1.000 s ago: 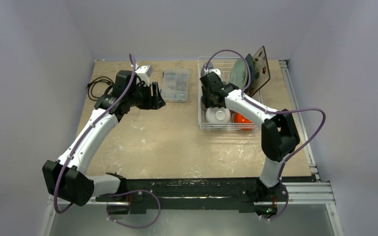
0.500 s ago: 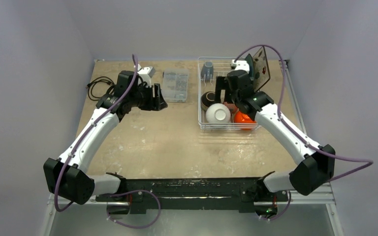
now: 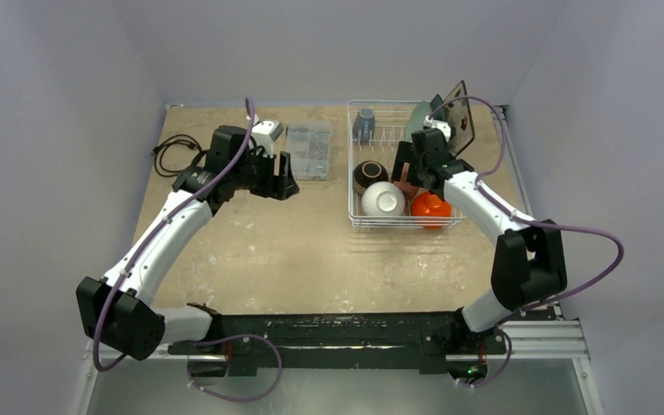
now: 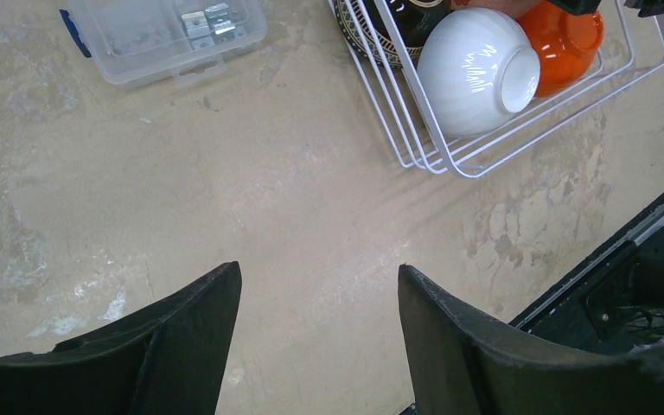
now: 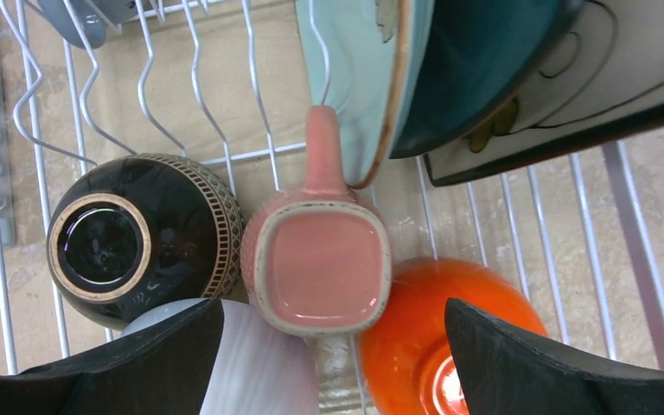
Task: Load the mixed dishes into the dish rack
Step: Pick up the cup from the dish rack.
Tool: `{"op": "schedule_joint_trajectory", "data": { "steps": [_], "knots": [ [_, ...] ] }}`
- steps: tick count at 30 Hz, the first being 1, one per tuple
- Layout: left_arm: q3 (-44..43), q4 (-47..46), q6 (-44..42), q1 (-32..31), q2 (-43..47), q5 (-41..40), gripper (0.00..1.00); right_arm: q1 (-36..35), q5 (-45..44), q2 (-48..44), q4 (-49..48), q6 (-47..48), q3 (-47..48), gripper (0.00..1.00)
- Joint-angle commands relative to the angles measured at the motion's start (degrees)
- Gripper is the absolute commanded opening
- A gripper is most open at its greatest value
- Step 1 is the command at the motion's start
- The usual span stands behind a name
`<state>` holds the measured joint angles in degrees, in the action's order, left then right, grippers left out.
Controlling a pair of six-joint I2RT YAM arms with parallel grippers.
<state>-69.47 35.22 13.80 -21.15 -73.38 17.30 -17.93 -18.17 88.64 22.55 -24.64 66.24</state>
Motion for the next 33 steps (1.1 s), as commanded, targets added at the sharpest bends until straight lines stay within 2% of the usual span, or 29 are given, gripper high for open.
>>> {"op": "schedule_joint_trajectory", "data": {
  "steps": [1,4,11,16,19,21,24,25,29,33],
  "knots": [
    [0.41,-2.36,-2.87,-0.3,0.85,-1.55,0.66,-0.03,1.34,1.49,-3.98,2.95,2.22,0.97],
    [0.3,-2.25,-3.23,-0.3,0.28,-2.35,0.66,-0.14,2.29,2.35,-5.12,3.62,1.89,0.94],
    [0.3,-1.93,-4.03,-0.3,-0.38,-4.25,0.66,-0.16,1.48,5.48,-7.88,6.66,1.89,0.8],
    [0.3,-1.88,-3.97,-0.3,-1.0,-4.21,0.66,-0.17,2.72,6.74,-10.84,7.09,1.5,0.85],
    [0.26,-1.82,-3.88,-0.3,-1.47,-3.94,0.66,-0.17,3.2,6.97,-12.48,7.22,1.22,0.83],
    [0.09,-1.81,-3.86,-0.3,-1.59,-3.93,0.66,-0.11,2.91,7.02,-12.82,7.43,1.34,0.72],
    [0.04,-1.65,-4.0,-0.3,-1.59,-4.02,0.66,-0.25,2.69,6.25,-12.72,7.86,1.01,0.4],
    [-0.01,-1.65,-3.96,-0.3,-1.66,-4.01,0.66,-0.34,2.56,5.68,-12.66,7.84,0.7,0.35],
    [-0.34,-1.29,-3.78,-0.3,-2.22,-3.49,0.66,-1.22,1.92,3.16,-12.21,8.29,-0.5,0.27],
    [-0.44,-1.27,-3.63,-0.3,-2.33,-3.32,0.66,-1.87,3.13,1.31,-12.9,10.05,-1.73,0.05]
  ]
}}
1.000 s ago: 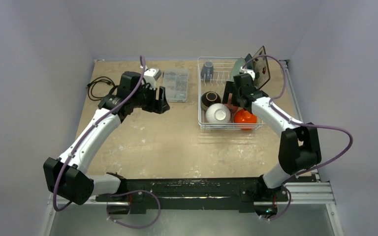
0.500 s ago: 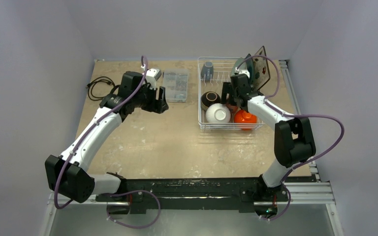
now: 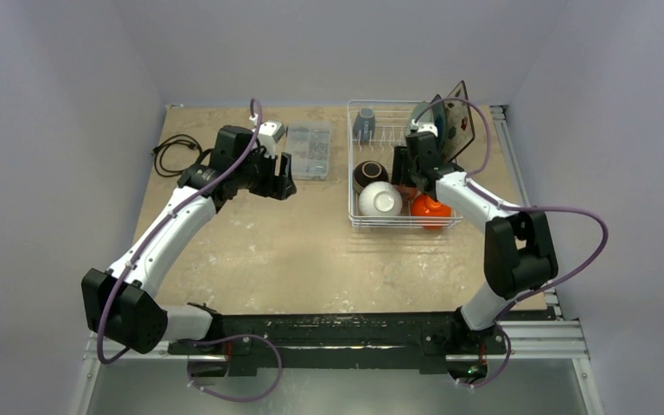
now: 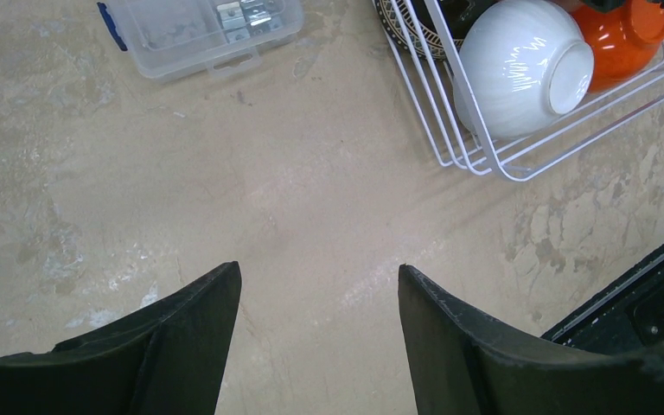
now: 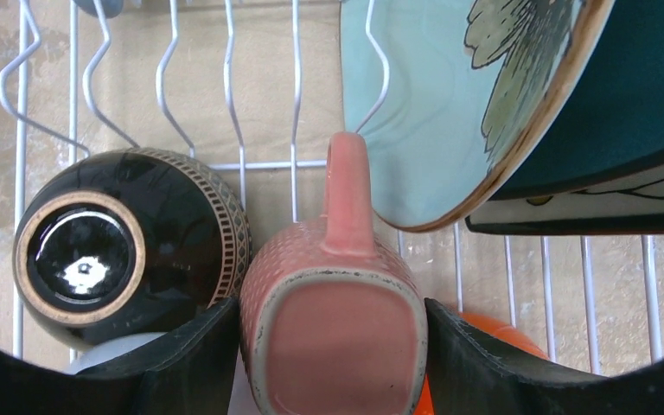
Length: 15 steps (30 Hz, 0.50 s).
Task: Load the mixed dishes into the dish rack
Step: Pick up the cup from the dish rack.
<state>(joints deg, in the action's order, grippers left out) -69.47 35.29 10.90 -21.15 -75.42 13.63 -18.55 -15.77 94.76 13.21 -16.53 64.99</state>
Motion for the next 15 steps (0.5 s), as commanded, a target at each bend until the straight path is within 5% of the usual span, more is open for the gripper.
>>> {"op": "schedule_joint_trajectory", "data": {
  "steps": [1,15],
  "knots": [
    [-0.45,-1.27,-0.7,-0.3,-0.34,0.4,0.66,-1.42,0.91,-4.92,-3.54,2.24,-0.48,0.0],
    [-0.4,-1.19,-0.52,-0.39,-0.34,0.8,0.66,-1.58,4.85,-4.34,-4.24,3.72,-0.62,0.0]
  ]
}}
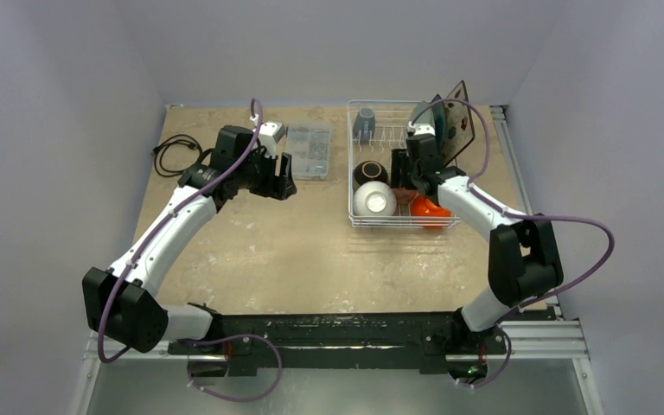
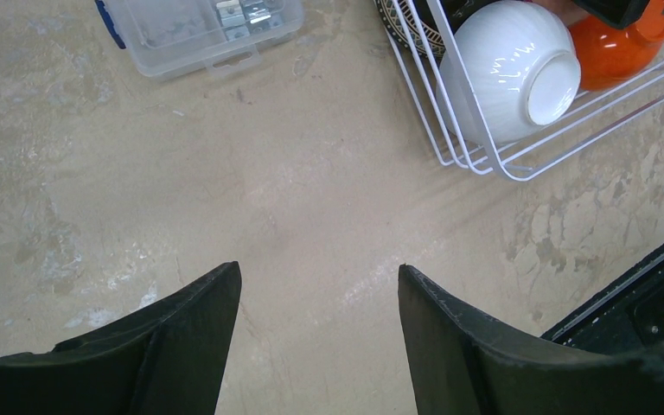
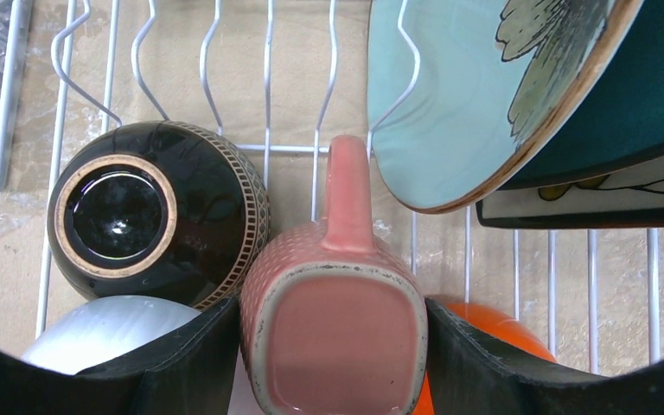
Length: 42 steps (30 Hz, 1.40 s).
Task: Load the mixed dishes into the dish rack
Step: Pick up the cup from the dish rack.
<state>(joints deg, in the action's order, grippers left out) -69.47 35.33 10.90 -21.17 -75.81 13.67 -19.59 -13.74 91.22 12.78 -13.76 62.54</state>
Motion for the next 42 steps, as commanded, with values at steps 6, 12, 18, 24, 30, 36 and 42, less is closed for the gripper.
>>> {"op": "schedule_joint_trajectory", "data": {
  "steps": [6,12,18,24,30,36,42],
  "knots": [
    [-0.49,-1.16,-0.45,-0.45,-0.29,0.81,0.66,-0.52,3.72,0.33,-1.4,0.59,2.34,0.0],
    [-0.61,-0.93,-0.35,-0.5,-0.59,0.97,0.66,-0.76,6.68,-1.81,2.18,-3.52,0.44,0.0],
    [-0.83,-0.83,-0.09,-0.51,-0.68,1.48,0.66,-1.06,6.14,-6.52,0.76,-1.94,-0.51,0.0],
    [-0.73,-0.79,-0.17,-0.6,-0.5,1.1,0.65,-1.03,2.28,-7.89,0.03,-3.8,1.21,0.0],
    [-0.84,-0.68,-0.11,-0.72,-0.56,1.24,0.66,-1.02,-4.0,-10.27,4.01,-5.84,1.81,0.0],
    [-1.06,-0.63,0.35,-0.72,-1.15,2.46,0.65,-1.0,-9.74,-12.99,6.73,-4.45,1.55,0.0],
    [-1.05,-0.57,0.28,-0.74,-1.37,2.34,0.65,-1.06,-10.4,-14.41,10.46,-3.59,3.73,0.0]
  ]
}}
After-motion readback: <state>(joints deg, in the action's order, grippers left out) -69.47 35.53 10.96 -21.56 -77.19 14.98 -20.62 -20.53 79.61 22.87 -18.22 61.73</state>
